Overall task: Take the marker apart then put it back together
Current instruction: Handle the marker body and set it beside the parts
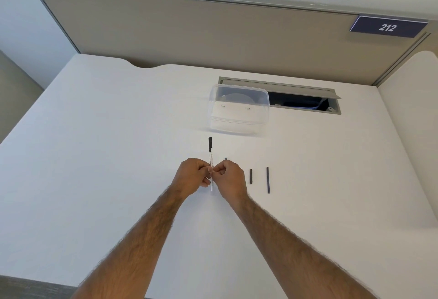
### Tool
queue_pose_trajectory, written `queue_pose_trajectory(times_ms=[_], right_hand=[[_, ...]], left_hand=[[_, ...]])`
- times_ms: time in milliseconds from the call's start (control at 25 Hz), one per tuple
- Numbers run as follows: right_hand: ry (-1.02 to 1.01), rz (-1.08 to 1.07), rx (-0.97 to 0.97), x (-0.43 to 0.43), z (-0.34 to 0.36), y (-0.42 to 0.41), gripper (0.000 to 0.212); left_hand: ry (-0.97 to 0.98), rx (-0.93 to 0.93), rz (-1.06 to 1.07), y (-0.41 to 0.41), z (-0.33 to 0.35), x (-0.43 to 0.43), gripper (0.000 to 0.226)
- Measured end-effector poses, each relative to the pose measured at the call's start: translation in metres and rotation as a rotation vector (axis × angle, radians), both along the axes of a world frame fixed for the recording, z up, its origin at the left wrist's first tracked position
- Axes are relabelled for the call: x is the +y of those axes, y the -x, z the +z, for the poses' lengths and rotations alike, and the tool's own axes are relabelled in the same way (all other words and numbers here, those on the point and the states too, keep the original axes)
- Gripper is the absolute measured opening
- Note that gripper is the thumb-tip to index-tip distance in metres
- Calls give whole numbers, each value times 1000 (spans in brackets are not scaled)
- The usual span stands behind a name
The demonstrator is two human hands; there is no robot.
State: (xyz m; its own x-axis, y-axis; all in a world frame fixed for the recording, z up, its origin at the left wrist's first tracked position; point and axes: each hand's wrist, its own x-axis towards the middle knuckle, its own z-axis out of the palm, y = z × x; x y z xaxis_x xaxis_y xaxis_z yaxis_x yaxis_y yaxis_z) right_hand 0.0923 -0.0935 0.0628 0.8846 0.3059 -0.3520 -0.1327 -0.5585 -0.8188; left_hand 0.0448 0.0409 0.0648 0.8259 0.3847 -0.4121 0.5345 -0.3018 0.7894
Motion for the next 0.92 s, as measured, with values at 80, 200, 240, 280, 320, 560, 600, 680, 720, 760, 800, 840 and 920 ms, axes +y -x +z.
queue_pose_trajectory(times_ms=[80,200,240,280,320,560,600,680,720,760,800,840,920], right_hand=[[35,-26,-1,3,-1,2,14],[73,-50,18,6,-5,5,11],[94,-49,21,8,-6,7,10],[122,-44,21,9,-6,7,9],[152,-37,18,10,-7,7,10],[291,33,4,13,-7,8,5],[299,44,1,13,-7,8,6],[303,48,0,13,-7,6,7],[301,45,1,13,-7,5,7],[299,43,1,13,-6,4,7],[296,44,0,12,-6,4,8],[294,47,-3,11,-5,3,8],[300,51,-38,8,-5,3,10]], left_hand=[[-10,7,20,0,-4,-4,22],[-22,12,104,-1,-9,-10,19],[-15,13,139,-1,-11,-11,18],[-4,18,171,-1,-13,-13,17],[7,27,196,-1,-14,-14,16],[-24,67,199,-6,-18,-23,11],[-41,69,182,-7,-19,-24,12],[-46,64,166,-10,-20,-24,14],[-43,58,161,-10,-20,-24,16],[-43,50,155,-11,-20,-24,17],[-47,43,144,-12,-20,-24,17],[-54,41,123,-12,-20,-24,18],[-97,56,54,-10,-22,-23,18]])
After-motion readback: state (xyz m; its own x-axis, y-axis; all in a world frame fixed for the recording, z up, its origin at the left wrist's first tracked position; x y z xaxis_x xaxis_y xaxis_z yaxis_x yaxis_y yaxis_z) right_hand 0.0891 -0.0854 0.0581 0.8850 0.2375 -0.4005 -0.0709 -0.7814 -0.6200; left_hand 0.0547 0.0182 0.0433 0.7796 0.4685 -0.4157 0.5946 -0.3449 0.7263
